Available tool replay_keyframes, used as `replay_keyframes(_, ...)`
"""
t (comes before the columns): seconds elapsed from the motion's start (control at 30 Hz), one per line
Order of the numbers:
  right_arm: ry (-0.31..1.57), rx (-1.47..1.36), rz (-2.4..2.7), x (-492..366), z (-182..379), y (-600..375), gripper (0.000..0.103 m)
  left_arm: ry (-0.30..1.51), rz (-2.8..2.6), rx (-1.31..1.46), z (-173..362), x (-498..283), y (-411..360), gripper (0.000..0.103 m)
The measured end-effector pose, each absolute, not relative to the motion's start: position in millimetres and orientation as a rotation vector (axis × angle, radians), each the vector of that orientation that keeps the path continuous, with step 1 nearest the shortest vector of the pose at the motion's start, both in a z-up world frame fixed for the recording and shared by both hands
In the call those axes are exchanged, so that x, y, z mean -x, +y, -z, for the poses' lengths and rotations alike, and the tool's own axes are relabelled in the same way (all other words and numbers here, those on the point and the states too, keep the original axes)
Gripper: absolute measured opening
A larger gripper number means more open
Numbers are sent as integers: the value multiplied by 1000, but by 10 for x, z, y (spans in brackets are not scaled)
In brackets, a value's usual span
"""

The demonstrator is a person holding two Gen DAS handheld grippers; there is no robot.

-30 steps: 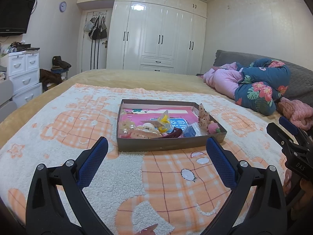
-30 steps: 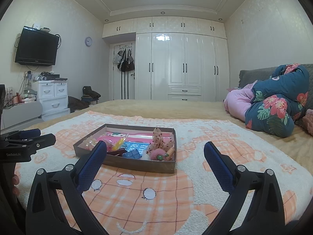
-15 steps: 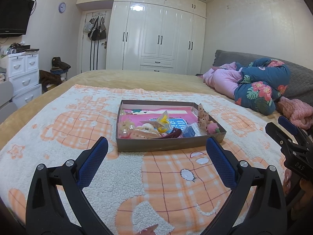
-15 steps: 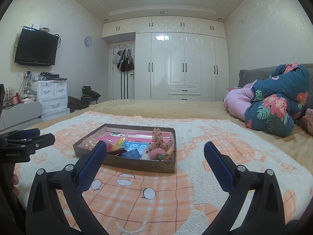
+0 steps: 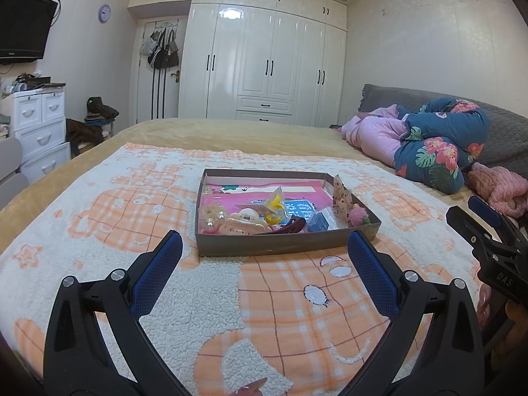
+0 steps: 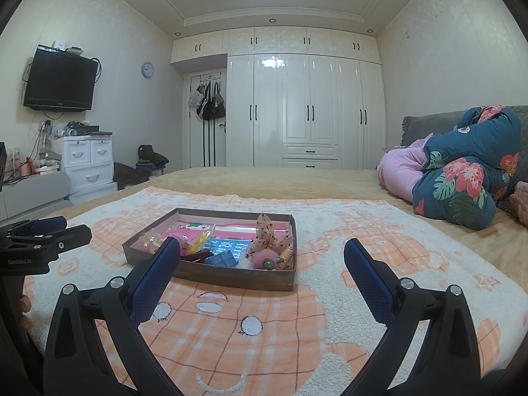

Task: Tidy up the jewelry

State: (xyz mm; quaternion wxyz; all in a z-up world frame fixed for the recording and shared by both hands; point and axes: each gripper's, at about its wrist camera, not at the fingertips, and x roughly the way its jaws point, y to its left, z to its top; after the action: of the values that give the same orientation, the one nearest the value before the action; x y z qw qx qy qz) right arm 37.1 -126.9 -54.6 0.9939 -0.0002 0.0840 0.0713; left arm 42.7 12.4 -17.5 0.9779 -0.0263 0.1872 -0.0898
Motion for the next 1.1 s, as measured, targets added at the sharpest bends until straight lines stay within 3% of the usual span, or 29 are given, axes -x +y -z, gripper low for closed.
replay_keyframes(1.1,166,-1,-136,-355,531,-1294,97,377,180,49,173,-424,118,92)
